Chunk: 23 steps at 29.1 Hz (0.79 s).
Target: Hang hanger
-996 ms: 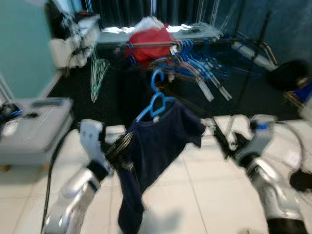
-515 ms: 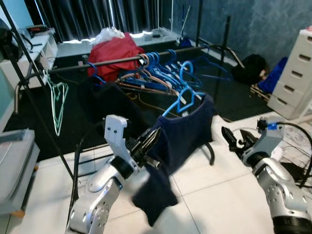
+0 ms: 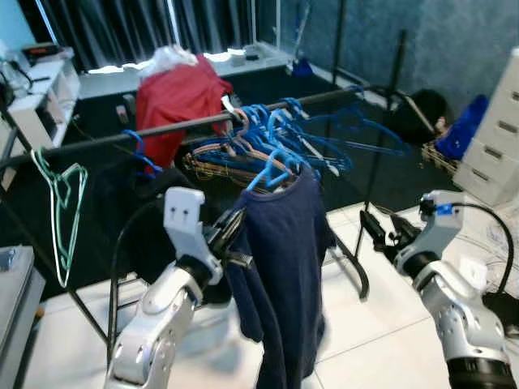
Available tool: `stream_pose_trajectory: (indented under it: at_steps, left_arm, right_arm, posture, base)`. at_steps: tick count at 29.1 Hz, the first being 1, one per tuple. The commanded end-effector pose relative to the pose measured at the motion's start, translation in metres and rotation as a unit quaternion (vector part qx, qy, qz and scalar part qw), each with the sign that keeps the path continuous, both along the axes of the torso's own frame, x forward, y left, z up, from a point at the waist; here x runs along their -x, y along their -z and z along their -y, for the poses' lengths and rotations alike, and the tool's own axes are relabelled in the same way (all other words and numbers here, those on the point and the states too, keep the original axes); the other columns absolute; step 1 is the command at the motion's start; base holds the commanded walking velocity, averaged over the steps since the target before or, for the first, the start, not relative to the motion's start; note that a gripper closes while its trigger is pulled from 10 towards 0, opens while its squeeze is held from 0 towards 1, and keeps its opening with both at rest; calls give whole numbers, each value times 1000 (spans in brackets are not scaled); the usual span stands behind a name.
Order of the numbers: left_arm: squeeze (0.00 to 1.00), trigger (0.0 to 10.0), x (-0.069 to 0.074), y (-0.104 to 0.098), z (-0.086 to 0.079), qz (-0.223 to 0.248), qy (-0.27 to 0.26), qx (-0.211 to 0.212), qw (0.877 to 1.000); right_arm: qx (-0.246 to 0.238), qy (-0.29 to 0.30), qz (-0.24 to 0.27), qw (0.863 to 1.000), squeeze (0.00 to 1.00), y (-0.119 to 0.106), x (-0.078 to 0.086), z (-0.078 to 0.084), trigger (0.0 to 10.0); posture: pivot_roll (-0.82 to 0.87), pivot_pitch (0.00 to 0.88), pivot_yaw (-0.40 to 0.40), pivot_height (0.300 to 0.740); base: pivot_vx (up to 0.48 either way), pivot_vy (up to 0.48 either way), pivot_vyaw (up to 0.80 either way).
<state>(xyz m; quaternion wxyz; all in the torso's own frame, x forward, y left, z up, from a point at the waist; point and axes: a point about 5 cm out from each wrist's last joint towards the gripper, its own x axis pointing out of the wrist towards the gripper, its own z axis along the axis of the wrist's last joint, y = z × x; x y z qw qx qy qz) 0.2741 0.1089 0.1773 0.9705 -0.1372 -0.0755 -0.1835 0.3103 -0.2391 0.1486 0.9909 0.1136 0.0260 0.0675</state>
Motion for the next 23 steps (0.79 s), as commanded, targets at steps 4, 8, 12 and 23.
stream_pose_trajectory:
  at_steps: [4,8,12,23]
  left_arm:
    - [0,10000,4,0,-3,-6,-8,2,1000]
    - [0,10000,5,6,-8,-54,-57,-19,997]
    - [0,10000,7,14,-12,-107,-111,-34,987]
    - [0,10000,4,2,-30,-74,-177,-9,981]
  right_arm:
    - [-3,0,-6,1000,0,3,2,3,10000]
    - [-2,-1,-7,1000,0,3,2,3,10000]
    - [-2,-2,-8,1000,0,3,2,4,10000]
    - [-6,-1,-6,1000,0,3,2,3,10000]
  posture:
    - [-99,0,41,735]
    - [-99,0,41,735]
    - [-97,0,43,735]
    - [-97,0,50,735]
  base:
    - [0,0,0]
    - [0,0,0]
    - [0,0,0]
    - [0,0,0]
